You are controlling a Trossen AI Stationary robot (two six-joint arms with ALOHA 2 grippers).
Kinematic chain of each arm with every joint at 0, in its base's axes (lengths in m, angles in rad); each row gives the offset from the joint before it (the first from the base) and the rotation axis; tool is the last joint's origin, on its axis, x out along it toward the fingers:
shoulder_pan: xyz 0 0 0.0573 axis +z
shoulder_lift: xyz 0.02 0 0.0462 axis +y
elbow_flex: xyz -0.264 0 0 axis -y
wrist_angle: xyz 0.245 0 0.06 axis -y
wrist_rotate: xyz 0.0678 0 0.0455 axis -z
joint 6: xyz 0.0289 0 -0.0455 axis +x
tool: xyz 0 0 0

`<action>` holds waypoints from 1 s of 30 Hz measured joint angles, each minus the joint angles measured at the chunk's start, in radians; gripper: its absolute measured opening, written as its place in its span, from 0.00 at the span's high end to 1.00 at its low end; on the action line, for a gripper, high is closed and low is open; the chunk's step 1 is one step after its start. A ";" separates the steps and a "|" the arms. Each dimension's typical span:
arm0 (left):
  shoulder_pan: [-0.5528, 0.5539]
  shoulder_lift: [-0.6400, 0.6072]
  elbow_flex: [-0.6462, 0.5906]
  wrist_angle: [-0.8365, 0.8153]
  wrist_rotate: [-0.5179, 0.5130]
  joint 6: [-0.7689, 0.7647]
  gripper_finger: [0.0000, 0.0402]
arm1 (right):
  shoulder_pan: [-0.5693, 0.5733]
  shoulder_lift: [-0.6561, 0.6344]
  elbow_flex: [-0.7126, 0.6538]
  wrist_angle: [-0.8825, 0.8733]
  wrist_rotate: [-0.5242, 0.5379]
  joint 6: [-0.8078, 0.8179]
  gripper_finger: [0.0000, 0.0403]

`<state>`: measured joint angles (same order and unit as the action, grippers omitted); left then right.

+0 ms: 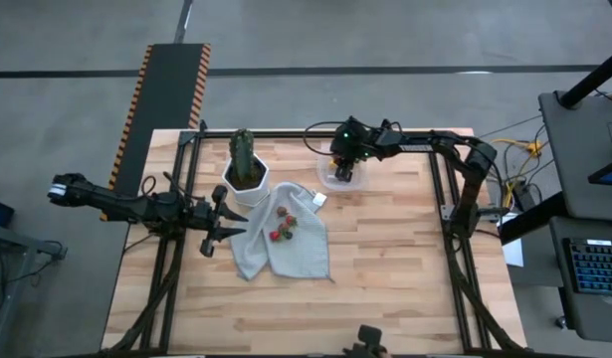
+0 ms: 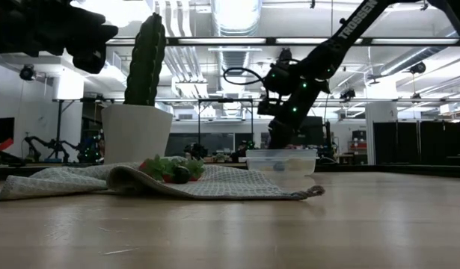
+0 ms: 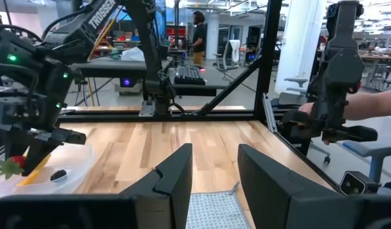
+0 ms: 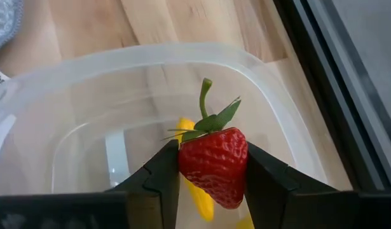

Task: Pick and placing Produce into tupperware
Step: Put the red strawberry into the transparent bin

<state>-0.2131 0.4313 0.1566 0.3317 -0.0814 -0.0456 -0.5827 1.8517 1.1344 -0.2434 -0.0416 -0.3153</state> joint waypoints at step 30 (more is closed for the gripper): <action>0.000 0.000 0.000 0.000 0.000 0.000 0.72 | 0.000 -0.016 0.005 -0.014 -0.010 0.030 0.53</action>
<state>-0.2130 0.4313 0.1570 0.3312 -0.0818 -0.0456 -0.5831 1.8361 1.1393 -0.2575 -0.0517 -0.2854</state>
